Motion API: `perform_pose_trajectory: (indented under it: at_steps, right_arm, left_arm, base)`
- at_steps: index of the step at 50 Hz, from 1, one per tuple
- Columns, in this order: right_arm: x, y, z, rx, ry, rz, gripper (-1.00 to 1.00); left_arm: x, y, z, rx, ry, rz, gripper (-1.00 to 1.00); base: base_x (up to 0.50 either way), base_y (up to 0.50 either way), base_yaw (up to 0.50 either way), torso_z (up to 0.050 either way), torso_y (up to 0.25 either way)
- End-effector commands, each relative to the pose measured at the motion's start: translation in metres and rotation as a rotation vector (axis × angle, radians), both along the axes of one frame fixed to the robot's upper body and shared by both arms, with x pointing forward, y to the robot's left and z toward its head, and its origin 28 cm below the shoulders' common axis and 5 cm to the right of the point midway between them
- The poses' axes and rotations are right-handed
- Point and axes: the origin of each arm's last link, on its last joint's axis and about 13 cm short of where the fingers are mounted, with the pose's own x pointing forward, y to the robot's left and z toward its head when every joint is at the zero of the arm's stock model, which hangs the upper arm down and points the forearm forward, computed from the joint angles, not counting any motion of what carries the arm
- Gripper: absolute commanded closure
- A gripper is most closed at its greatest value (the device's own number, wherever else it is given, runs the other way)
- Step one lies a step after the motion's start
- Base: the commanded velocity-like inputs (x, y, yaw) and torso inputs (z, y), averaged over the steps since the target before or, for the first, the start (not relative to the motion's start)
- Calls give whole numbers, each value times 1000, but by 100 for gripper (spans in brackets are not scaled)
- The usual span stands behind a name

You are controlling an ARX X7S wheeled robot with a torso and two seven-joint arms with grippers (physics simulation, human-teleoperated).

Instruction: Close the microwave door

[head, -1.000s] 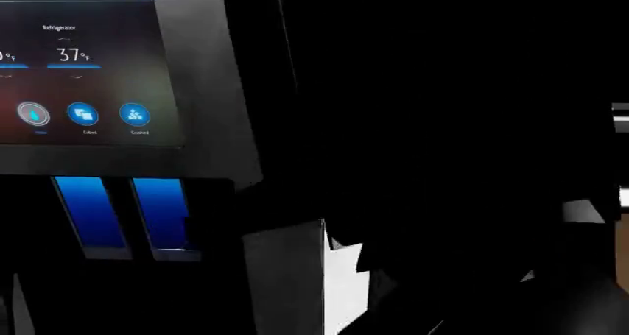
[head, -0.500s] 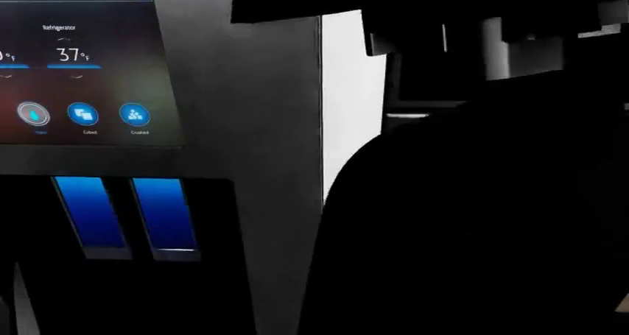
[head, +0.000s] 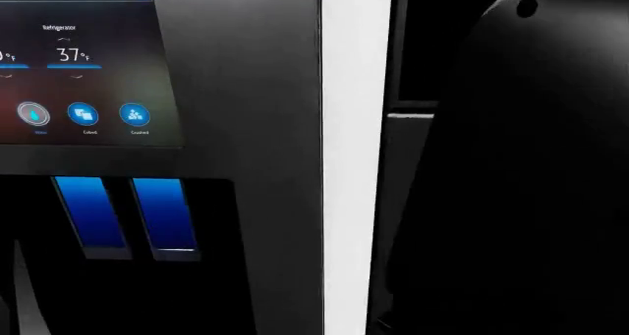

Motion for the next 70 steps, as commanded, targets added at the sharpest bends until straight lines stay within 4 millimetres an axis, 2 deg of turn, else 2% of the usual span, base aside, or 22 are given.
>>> perform_pose_trajectory:
  at_steps: [1, 10, 17, 23, 26, 34, 46, 57, 70]
  right_arm:
    - [12, -11, 3, 67, 27, 16, -100]
    - [22, -16, 6, 88, 44, -1, -100]
    - [32, -20, 25, 115, 55, 0, -100]
    - [42, -13, 46, 71, 72, -10, -100]
    - [42, -10, 62, 58, 68, -8, -100]
    - [40, -12, 81, 85, 77, 25, -100]
    - [51, -22, 87, 158, 113, 26, -100]
    - [66, -37, 83, 261, 169, -1, -100]
    - [71, -49, 78, 355, 196, -7, -100]
  left_arm:
    - [2, 2, 4, 3, 0, -1, -100]
    - [5, 2, 7, 3, -2, -4, -100]
    - [8, 3, 8, -3, -1, -14, -100]
    - [9, 3, 9, 2, -1, -16, -100]
    - [10, 3, 9, 2, -1, -15, -100]
    - [9, 4, 9, 1, -1, -13, -100]
    - [12, 4, 10, 2, 3, -11, -100]
    - [15, 4, 11, 1, 7, -7, -100]
    - [17, 5, 11, -2, 14, -3, -100]
  base:
    - [0, 0, 0, 0, 0]
    - [0, 0, 0, 0, 0]
    - [0, 0, 0, 0, 0]
    - [0, 0, 0, 0, 0]
    - [0, 0, 0, 0, 0]
    - [0, 0, 0, 0, 2]
    - [0, 0, 0, 0, 0]
    - [1, 0, 0, 0, 0]
    - [3, 0, 0, 0, 0]
